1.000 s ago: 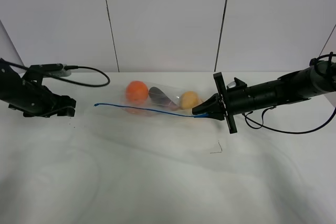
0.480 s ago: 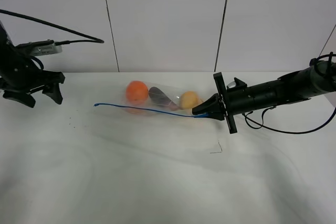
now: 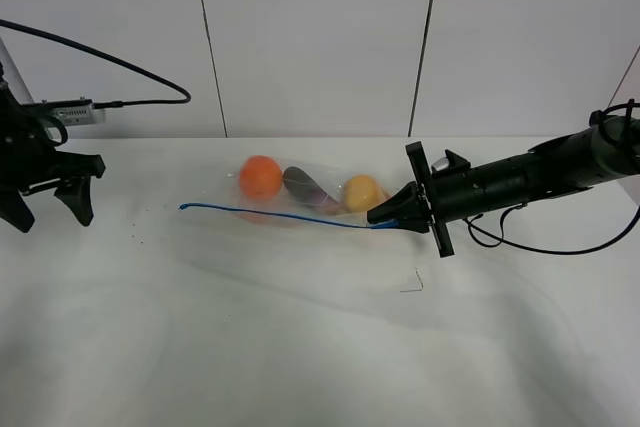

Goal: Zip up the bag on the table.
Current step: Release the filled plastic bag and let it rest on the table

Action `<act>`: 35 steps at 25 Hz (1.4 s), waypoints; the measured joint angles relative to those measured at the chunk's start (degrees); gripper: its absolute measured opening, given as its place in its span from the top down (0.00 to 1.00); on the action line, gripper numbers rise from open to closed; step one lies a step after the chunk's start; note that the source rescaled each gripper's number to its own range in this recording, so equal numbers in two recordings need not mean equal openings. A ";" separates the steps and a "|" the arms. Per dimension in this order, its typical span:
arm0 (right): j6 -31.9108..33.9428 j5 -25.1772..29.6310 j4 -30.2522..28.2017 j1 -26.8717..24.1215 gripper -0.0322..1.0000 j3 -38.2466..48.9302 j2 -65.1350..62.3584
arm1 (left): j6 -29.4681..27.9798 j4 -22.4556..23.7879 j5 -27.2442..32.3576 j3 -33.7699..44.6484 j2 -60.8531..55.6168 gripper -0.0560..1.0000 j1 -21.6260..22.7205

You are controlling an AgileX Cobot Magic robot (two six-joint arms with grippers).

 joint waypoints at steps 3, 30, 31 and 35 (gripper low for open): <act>0.00 0.00 0.00 0.00 0.97 0.00 0.00 | 0.00 0.00 1.58 2.65 -4.23 0.03 0.00; 0.00 0.00 -0.05 0.00 0.97 0.00 0.00 | 3.31 1.16 -2.21 44.91 -67.94 0.03 0.00; 0.00 0.00 -0.05 0.00 0.97 0.00 0.00 | 3.31 0.90 -2.15 44.91 -69.20 0.03 0.00; 0.00 0.00 -0.05 0.00 0.97 0.00 0.00 | 3.36 0.71 -2.11 44.91 -72.61 0.03 0.00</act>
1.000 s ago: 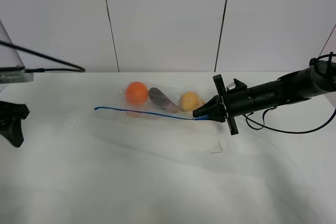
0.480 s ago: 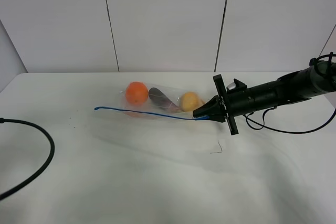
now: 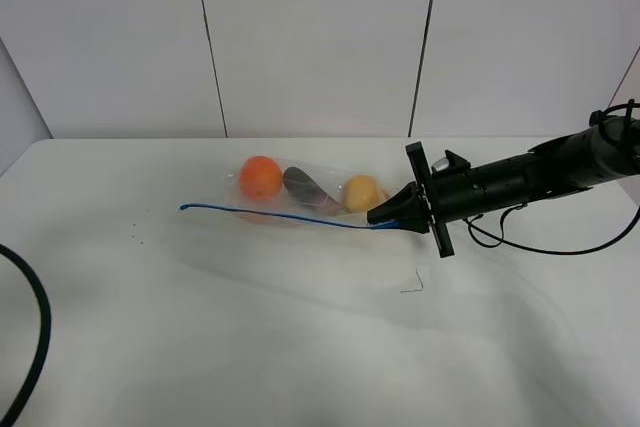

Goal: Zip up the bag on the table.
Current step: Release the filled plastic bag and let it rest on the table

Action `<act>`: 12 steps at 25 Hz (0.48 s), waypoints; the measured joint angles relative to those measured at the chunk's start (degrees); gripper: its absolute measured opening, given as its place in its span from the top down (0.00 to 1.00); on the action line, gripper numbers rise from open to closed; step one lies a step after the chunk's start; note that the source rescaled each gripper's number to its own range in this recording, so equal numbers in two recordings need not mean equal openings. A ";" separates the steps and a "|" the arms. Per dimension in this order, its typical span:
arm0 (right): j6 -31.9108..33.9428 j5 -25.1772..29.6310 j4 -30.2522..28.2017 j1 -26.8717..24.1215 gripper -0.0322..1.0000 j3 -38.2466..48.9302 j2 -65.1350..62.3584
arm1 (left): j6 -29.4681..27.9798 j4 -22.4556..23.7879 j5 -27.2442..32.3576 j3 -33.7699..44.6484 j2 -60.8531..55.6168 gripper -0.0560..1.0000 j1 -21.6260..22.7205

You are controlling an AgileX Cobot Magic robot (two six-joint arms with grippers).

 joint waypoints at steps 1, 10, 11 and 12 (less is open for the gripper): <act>0.00 0.00 0.00 0.00 0.97 0.00 0.00 | 0.00 0.00 0.00 0.00 -0.31 0.03 0.00; 0.00 0.00 -0.11 0.00 0.97 0.00 0.00 | 0.00 -0.18 0.00 0.00 -2.34 0.03 -3.57; 0.00 0.00 -0.11 0.00 0.97 0.00 0.00 | 0.00 -0.17 0.00 0.00 -3.55 0.03 -4.36; 0.00 0.00 -0.11 0.00 0.97 0.00 0.00 | 0.00 -0.17 0.00 0.00 -4.93 0.03 -4.81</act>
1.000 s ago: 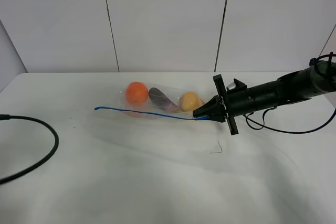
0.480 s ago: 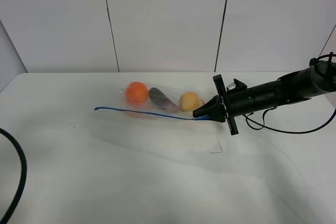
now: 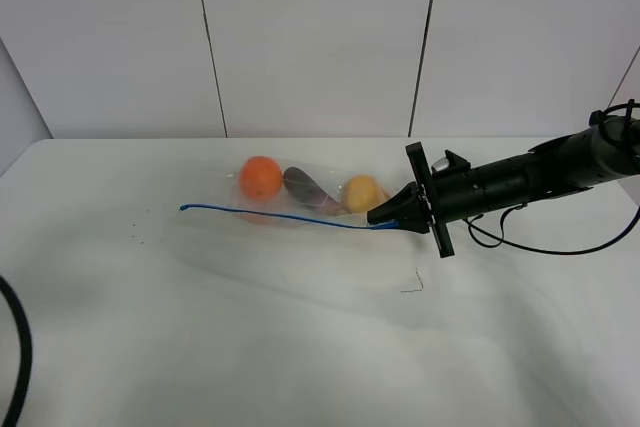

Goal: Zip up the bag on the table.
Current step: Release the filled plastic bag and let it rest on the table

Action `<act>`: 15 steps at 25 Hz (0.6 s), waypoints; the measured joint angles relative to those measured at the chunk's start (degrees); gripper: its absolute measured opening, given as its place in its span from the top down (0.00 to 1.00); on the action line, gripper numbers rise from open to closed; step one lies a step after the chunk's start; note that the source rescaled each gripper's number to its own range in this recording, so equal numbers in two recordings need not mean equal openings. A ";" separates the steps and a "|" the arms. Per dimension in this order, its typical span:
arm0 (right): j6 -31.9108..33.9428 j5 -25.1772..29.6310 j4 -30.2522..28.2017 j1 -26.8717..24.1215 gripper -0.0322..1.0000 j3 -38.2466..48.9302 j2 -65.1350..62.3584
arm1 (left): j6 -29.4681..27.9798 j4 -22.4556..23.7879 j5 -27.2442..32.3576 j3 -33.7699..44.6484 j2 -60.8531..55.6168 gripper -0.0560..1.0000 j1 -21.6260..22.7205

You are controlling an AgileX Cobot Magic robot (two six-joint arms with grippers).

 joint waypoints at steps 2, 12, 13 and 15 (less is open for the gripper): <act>0.00 0.00 0.00 0.00 0.97 0.00 0.00 | 0.00 0.00 0.00 0.00 -2.82 0.03 -0.21; 0.00 0.00 0.00 0.00 0.97 0.00 0.00 | 0.00 0.00 0.07 0.27 -19.29 0.03 -0.44; 0.00 0.00 0.00 0.00 0.97 0.00 0.00 | 0.02 0.00 0.07 0.27 -20.65 0.03 -0.44; 0.00 0.00 0.00 0.00 0.97 0.00 0.00 | 0.06 -0.02 0.09 0.27 -21.80 0.03 -0.44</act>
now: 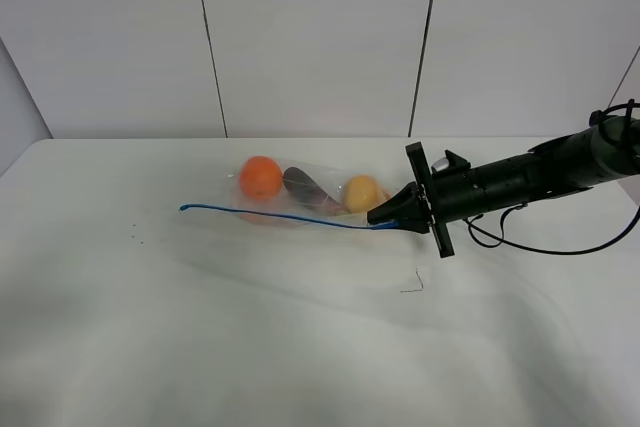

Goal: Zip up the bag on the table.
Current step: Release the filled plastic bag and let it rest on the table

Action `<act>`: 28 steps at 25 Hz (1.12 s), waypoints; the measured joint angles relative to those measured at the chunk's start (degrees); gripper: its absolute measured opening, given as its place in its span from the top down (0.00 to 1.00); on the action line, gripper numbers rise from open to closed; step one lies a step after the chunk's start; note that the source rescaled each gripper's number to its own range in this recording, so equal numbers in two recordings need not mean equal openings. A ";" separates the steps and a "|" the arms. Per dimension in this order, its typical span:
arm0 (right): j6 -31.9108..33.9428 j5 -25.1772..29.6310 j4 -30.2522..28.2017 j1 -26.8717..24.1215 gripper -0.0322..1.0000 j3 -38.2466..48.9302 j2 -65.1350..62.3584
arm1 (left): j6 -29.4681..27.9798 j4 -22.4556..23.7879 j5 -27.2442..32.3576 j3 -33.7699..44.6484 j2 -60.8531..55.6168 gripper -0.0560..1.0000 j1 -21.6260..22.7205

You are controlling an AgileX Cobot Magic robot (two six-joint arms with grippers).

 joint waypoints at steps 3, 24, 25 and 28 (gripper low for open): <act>0.00 0.00 0.00 0.00 0.97 0.00 0.00 | 0.06 -0.52 0.00 0.00 0.01 0.03 0.00; 0.80 -0.57 -8.51 0.00 0.03 -0.68 -0.40 | 0.06 -0.52 0.00 0.00 0.01 0.03 0.00; 2.05 -0.93 -11.36 0.00 0.02 -1.67 -0.73 | 0.06 -0.52 0.00 0.00 0.01 0.03 0.00; 8.29 -1.80 -22.27 0.00 0.00 -6.76 -2.31 | 0.06 -0.52 0.00 0.00 0.01 0.03 0.00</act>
